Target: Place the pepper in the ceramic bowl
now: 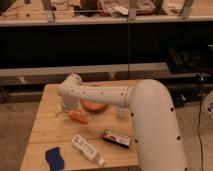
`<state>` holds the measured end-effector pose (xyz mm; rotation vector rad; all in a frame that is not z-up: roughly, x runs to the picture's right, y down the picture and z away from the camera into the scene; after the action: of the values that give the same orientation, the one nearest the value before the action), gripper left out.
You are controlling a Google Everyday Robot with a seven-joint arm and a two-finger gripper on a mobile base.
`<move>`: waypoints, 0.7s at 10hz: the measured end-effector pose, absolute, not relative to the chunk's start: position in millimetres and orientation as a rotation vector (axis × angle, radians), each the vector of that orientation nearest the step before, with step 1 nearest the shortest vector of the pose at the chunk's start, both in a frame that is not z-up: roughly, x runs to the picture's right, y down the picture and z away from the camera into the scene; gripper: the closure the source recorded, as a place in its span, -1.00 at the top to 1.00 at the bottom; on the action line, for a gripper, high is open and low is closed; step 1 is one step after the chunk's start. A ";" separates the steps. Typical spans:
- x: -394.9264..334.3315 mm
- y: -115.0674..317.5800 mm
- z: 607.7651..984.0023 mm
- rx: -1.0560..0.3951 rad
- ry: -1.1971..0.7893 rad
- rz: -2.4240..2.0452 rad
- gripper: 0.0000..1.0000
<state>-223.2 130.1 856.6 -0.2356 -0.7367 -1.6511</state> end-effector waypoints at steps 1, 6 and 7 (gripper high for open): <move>-225.9 129.6 858.9 -0.236 -0.738 -1.663 0.60; -232.3 128.6 873.6 -0.236 -0.754 -1.758 0.60; -232.9 129.0 873.2 -0.229 -0.768 -1.791 0.60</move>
<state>-232.9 129.0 873.2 -0.2286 -0.7682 -1.7908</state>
